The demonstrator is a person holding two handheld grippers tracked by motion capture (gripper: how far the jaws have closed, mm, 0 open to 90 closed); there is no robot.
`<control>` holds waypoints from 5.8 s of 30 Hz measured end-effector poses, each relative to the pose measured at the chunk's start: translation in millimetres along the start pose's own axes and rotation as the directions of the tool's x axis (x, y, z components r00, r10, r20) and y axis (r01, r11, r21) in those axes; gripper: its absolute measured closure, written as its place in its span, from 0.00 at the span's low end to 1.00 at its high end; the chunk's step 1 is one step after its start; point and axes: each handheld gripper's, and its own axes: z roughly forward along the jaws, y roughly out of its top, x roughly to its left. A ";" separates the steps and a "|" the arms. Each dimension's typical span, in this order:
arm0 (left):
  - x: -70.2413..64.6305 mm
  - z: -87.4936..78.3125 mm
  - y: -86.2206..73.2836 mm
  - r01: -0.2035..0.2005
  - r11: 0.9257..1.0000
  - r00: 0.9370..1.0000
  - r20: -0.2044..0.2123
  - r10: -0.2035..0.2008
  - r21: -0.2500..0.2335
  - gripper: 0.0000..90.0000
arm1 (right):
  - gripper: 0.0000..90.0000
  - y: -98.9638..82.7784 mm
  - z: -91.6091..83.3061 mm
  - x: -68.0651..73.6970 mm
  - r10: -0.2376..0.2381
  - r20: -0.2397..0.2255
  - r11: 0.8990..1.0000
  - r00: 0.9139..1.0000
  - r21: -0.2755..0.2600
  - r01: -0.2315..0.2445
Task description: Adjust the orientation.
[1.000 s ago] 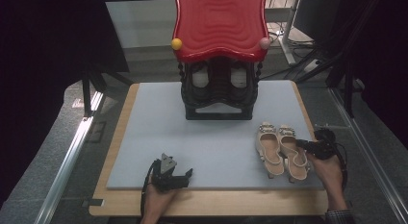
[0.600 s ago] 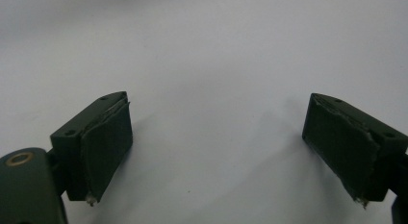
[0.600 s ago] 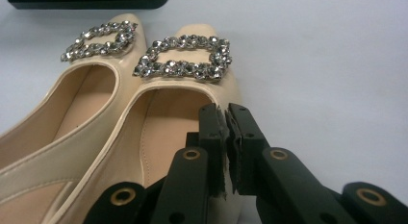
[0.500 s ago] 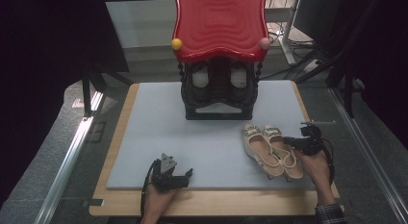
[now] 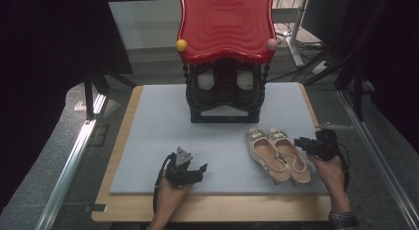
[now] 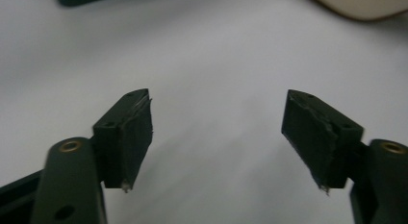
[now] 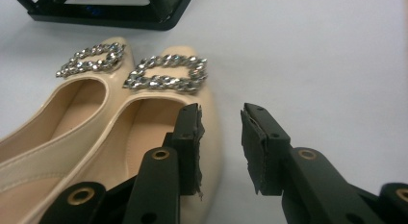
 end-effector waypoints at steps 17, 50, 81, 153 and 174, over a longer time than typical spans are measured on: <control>-44.1 77.5 76.9 -0.005 1.000 0.979 0.205 0.009 -0.021 0.69 | 0.50 -57.2 -7.0 -28.8 -0.036 0.153 0.999 0.988 -0.018 0.039; -64.0 124.3 104.8 -0.097 0.995 0.989 0.116 0.092 0.039 0.57 | 0.44 -68.9 -6.9 -26.9 -0.062 0.147 0.994 0.987 -0.084 0.075; -72.1 77.8 90.4 -0.081 0.997 0.971 0.228 0.077 0.010 0.76 | 0.44 -69.2 -7.4 -27.5 -0.059 0.142 0.994 0.988 -0.086 0.071; -132.3 80.6 37.4 -0.203 0.978 0.938 0.295 0.183 0.039 0.78 | 0.43 -70.9 -8.5 -29.1 -0.042 0.127 0.993 0.991 -0.102 0.055; -55.6 33.1 26.6 -0.180 0.979 0.956 0.249 0.152 0.093 0.68 | 0.43 -71.1 -8.5 -28.9 -0.043 0.127 0.993 0.991 -0.102 0.056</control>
